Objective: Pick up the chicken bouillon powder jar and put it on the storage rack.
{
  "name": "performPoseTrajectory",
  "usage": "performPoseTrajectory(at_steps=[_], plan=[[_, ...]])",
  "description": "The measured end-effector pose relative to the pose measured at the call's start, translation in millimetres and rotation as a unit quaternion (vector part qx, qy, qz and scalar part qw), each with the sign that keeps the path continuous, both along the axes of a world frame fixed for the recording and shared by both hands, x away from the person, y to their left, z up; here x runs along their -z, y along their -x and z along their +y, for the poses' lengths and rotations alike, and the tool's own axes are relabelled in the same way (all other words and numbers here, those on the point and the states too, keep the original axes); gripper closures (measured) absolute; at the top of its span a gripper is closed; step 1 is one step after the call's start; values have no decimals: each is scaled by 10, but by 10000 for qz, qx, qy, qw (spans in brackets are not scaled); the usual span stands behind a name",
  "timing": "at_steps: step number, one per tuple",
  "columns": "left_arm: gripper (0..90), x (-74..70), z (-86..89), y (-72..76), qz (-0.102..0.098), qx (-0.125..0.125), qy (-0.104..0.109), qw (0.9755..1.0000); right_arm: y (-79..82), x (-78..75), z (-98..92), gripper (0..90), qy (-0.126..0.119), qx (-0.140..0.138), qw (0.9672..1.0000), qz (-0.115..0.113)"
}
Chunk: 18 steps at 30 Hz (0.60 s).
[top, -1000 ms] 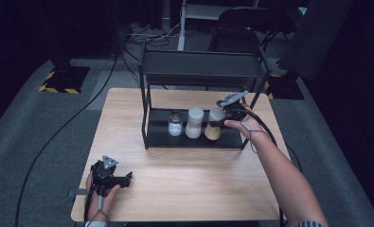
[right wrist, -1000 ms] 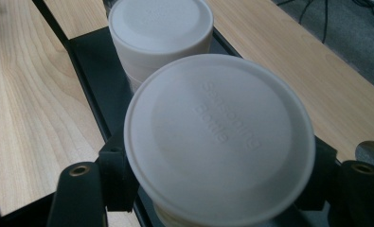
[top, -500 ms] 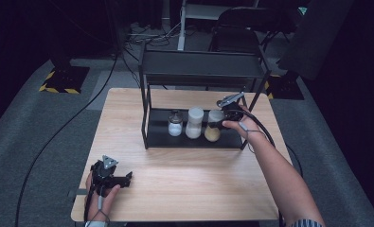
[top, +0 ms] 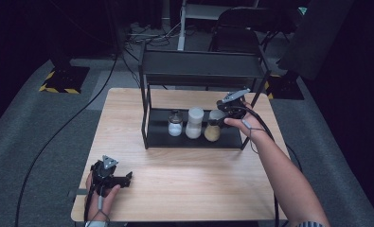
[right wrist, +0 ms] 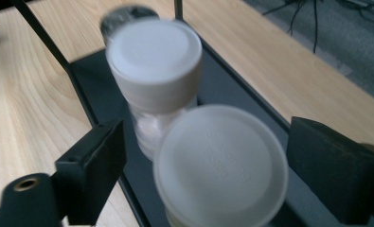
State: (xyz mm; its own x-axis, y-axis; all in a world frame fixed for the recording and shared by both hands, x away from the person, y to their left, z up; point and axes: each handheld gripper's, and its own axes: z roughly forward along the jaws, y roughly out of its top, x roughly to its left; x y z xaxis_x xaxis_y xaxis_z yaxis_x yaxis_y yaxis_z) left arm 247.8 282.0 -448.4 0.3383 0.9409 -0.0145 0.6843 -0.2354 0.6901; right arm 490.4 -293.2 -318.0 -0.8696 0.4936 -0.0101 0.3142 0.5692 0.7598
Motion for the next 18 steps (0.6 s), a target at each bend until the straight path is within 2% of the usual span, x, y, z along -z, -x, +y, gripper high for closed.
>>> performPoseTrajectory(at_steps=[10,18], plan=[[5,0,-1,-2,0,-8,2,10000,292,-280,-41,83,32,-184,9997,-185],[6,1,-1,-2,-4,-6,2,10000,533,-402,-192,78,-16,-315,9990,-327]])
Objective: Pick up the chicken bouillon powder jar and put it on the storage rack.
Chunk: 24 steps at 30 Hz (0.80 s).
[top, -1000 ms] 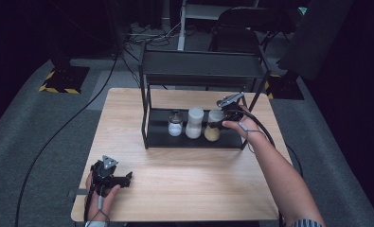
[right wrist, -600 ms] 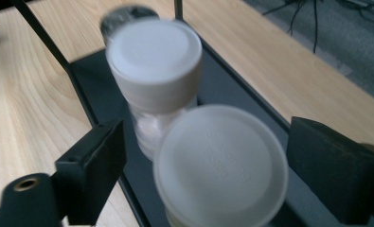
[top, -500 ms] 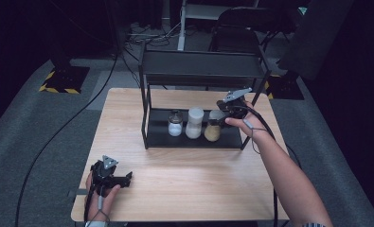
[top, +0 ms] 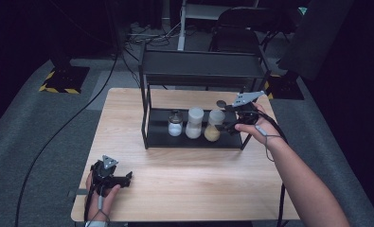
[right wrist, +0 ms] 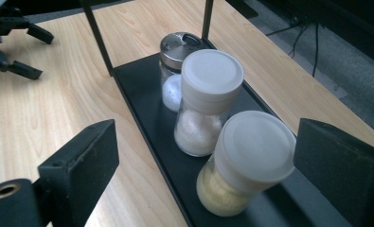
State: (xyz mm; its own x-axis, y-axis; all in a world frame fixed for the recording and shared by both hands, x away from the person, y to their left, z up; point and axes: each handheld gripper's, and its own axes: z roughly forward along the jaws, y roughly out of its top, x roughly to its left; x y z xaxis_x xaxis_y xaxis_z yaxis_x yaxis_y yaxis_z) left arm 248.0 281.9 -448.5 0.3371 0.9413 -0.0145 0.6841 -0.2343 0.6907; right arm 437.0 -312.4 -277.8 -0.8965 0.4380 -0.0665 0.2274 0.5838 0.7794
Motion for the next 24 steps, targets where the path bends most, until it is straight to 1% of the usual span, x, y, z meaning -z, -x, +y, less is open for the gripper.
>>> performPoseTrajectory(at_steps=[6,12,20,24], plan=[[5,0,0,0,0,0,-2,10000,175,-29,-86,71,-18,-83,9999,-74],[5,0,0,0,-1,-1,-1,10000,347,-24,-141,70,-42,-190,9998,-101],[5,0,-1,0,1,-2,-1,10000,557,45,-182,66,-56,-292,9995,-71],[5,0,-1,0,0,-2,-1,10000,650,130,-201,58,-66,-323,9994,-56]])
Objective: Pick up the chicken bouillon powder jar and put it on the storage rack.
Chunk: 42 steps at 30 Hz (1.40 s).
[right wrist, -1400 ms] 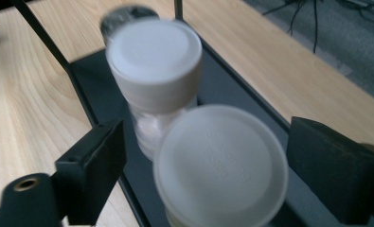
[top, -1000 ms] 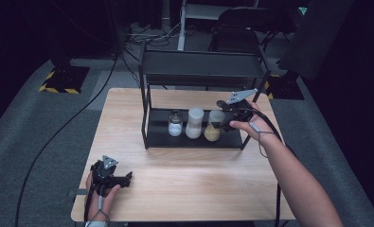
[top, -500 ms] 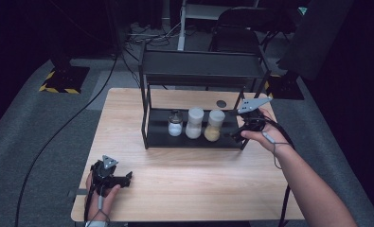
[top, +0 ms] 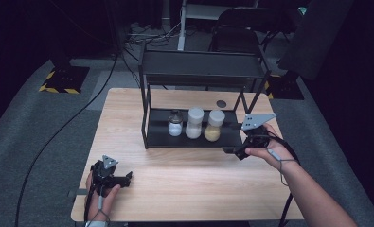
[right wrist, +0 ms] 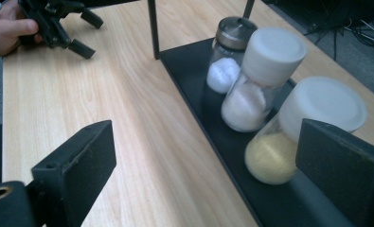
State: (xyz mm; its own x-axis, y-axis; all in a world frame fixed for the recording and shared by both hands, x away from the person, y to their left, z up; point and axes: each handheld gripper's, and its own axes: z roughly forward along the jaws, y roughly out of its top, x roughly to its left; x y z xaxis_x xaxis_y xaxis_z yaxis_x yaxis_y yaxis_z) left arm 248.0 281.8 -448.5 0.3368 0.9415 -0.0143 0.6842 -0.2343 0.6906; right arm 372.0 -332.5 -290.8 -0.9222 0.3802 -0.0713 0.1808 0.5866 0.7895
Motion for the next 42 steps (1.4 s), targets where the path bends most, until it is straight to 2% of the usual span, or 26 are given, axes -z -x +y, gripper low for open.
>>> performPoseTrajectory(at_steps=[6,13,22,28,29,36,40,42], plan=[[5,0,-2,1,0,-6,0,10000,122,225,-28,40,3,49,10000,5],[5,0,-2,1,0,-5,-1,10000,222,461,-32,38,169,237,9996,-62],[5,0,-2,1,0,-4,-3,10000,266,778,-108,37,134,418,9989,169],[5,0,-1,1,-1,-1,-2,10000,264,929,-157,37,225,348,9989,220],[5,-1,-1,0,4,-2,-2,10000,276,998,-166,37,242,436,9983,290],[5,-1,-3,1,3,-5,-4,10000,319,1206,-201,36,205,746,9957,510],[5,0,-4,2,2,-7,-3,10000,321,1291,-220,36,232,724,9956,554],[5,0,-4,2,2,-9,-2,10000,313,1341,-235,36,267,607,9963,539]])
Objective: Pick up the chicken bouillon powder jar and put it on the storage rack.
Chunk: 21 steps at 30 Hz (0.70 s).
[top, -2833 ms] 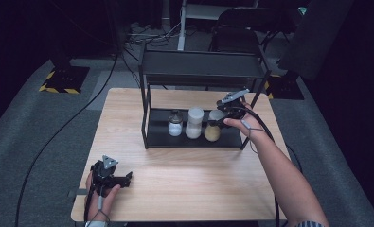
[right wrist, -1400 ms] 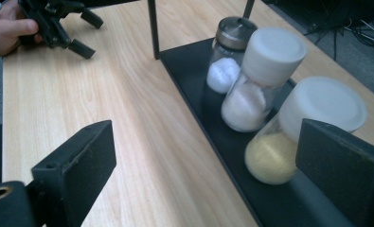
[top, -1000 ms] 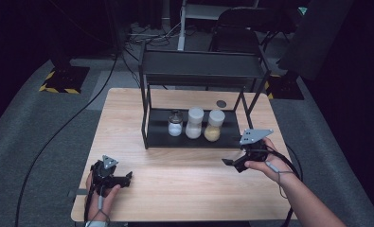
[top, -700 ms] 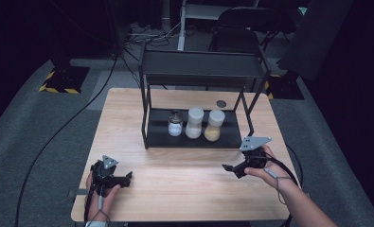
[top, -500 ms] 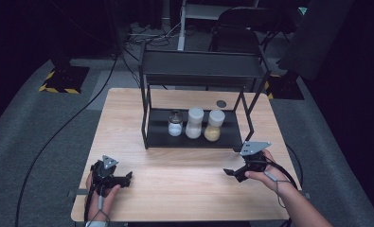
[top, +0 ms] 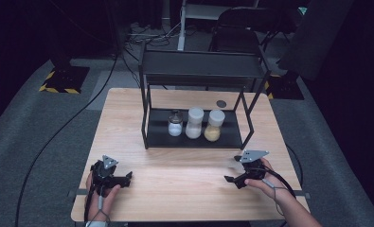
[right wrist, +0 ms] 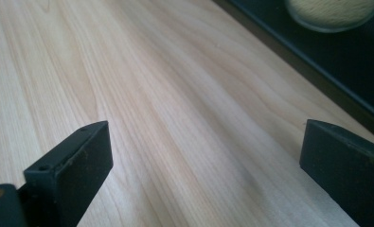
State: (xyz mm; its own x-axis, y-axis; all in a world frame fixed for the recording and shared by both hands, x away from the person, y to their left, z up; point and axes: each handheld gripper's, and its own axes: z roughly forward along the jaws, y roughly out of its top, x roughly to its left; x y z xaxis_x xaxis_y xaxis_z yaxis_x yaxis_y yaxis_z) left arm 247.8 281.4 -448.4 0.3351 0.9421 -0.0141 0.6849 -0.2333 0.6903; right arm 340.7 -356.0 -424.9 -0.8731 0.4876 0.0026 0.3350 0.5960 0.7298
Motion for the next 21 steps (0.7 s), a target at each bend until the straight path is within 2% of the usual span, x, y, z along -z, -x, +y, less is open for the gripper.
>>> performPoseTrajectory(at_steps=[12,17,21], plan=[[5,0,0,0,0,-1,0,10000,36,189,-21,36,98,167,9997,159],[5,0,-1,1,0,-4,1,10000,100,250,-39,16,82,151,9999,-3],[5,0,-2,5,0,-9,2,10000,129,248,-16,1,113,203,9997,-2]])
